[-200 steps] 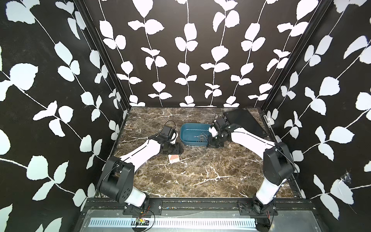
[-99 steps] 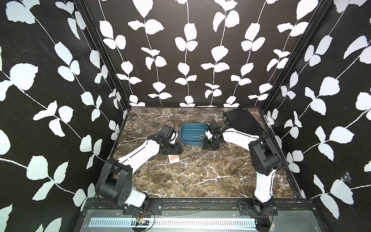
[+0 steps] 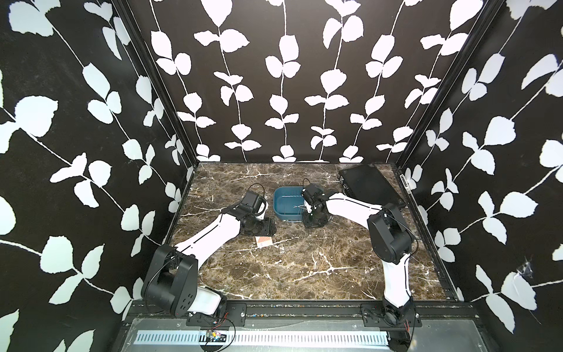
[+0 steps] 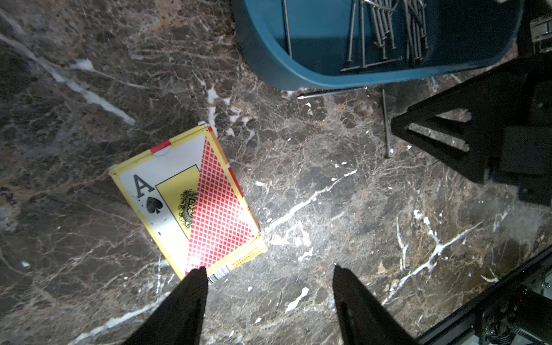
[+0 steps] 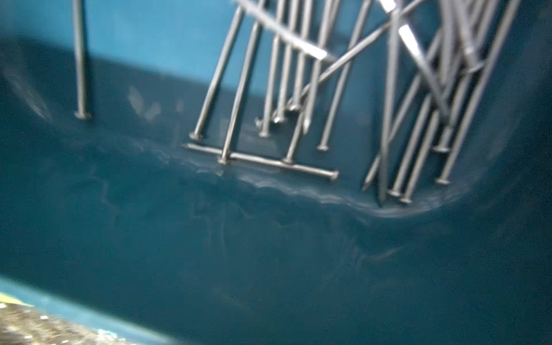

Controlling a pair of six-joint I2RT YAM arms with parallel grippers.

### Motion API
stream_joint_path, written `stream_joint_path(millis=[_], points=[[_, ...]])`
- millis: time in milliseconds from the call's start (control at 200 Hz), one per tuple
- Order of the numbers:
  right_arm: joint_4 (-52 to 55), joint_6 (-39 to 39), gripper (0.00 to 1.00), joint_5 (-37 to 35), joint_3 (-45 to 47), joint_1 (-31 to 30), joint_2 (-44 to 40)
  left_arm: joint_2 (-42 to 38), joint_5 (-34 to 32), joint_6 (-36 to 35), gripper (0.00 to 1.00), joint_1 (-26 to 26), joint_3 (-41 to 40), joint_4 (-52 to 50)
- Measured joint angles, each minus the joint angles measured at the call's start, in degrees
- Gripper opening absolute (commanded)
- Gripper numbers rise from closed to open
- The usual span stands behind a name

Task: Put the nails on the desktop into the storage box
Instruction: Pick up the nail from the center of the board, then place the nail in the storage box.

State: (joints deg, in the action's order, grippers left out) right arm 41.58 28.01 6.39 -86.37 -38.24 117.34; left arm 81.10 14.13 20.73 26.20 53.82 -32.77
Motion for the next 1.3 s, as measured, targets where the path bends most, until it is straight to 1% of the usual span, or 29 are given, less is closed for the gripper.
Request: stream_joint_path(millis=[70,135,240,310,465,635,770,930,1020,1175,1300], points=[[0.87,-0.26,0.32,-0.79,0.00,-0.83,0.68,-0.59,-0.02,0.00,0.69,0.00,-0.59,-0.13],[1.49,-0.46,0.27,-1.51,0.00,-1.51,1.42,-1.40,-0.04,0.00,0.69,0.00,-1.14,-0.28],[1.84,-0.55,0.10,-2.84,-0.04,-2.25,1.53,-2.75,-0.13,0.00,0.69,0.00,-1.86,-0.46],[1.97,-0.59,0.00,-3.06,-0.04,-2.32,1.53,-3.58,-0.26,0.00,0.69,0.00,-2.25,-0.50],[1.88,-1.11,0.00,-3.65,0.57,-2.45,1.11,-5.35,-0.42,0.04,0.69,0.00,-3.19,-0.72],[1.81,-1.38,0.00,-3.76,5.20,-2.54,-2.29,-6.58,-0.85,0.35,0.69,0.00,-4.09,-0.68],[4.50,-1.44,0.00,-1.90,8.72,-2.38,-8.26,-7.17,-1.14,0.90,0.69,0.00,-5.27,-0.44],[4.87,-1.22,0.00,2.01,8.96,-1.05,-17.16,-7.17,-1.09,1.90,0.69,0.00,-6.21,0.37],[4.66,-0.70,0.00,4.22,8.57,0.63,-20.00,-7.15,-1.03,2.43,0.69,0.00,-6.32,1.16],[4.70,0.26,0.00,7.10,4.74,3.30,-19.23,-7.13,-0.90,3.10,0.69,0.00,-6.32,2.01],[4.87,0.22,0.00,8.66,-2.34,5.11,-14.78,-7.10,-0.79,3.54,0.69,0.00,-6.32,2.43]])
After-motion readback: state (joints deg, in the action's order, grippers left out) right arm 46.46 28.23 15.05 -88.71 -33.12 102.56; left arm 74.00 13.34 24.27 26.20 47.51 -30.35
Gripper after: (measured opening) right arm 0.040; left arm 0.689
